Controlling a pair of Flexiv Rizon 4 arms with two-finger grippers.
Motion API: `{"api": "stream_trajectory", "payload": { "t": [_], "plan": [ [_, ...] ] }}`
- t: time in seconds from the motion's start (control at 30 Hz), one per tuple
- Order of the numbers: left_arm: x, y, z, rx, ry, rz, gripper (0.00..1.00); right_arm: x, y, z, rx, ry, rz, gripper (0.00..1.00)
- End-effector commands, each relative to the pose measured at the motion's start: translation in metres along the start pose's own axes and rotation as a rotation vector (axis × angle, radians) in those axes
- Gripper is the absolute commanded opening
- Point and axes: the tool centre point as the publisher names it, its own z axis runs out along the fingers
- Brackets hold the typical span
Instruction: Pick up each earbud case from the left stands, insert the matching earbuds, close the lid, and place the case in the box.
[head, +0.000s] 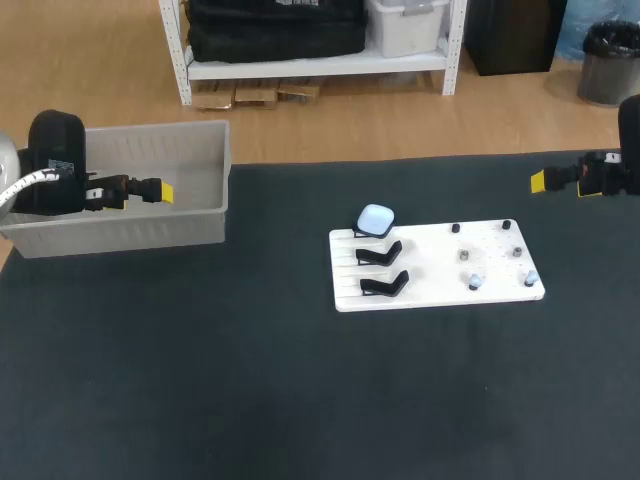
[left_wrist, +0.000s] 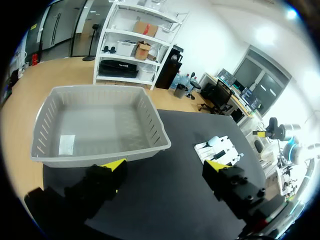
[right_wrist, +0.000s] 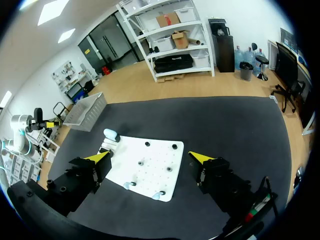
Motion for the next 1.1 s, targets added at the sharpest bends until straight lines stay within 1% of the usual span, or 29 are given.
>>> {"api": "stream_trajectory", "payload": {
  "t": [0.03, 0.7, 0.77, 0.8, 0.93, 1.1],
  "plan": [
    [-0.001, -0.002, 0.000, -0.010, 0.008, -0.002, 1.00, 0.000, 0.000, -0.001, -0.001, 0.001, -0.001, 1.00],
    [-0.001, -0.002, 0.000, -0.010, 0.008, -0.002, 1.00, 0.000, 0.000, -0.001, -0.001, 0.001, -0.001, 1.00],
    [-0.004, -0.006, 0.001, -0.003, 0.010, 0.049, 1.00, 0.000, 0.000, -0.001, -0.001, 0.001, -0.001, 1.00],
    [-0.007, -0.009, 0.002, -0.001, 0.010, 0.057, 1.00, 0.000, 0.000, -0.001, -0.001, 0.001, -0.001, 1.00],
    [-0.021, -0.018, 0.009, 0.033, -0.004, 0.130, 1.00, 0.000, 0.000, -0.001, -0.001, 0.001, -0.001, 1.00],
    [-0.038, -0.033, 0.028, 0.076, -0.018, 0.290, 1.00, 0.000, 0.000, -0.001, -0.001, 0.001, -0.001, 1.00]
  ]
}}
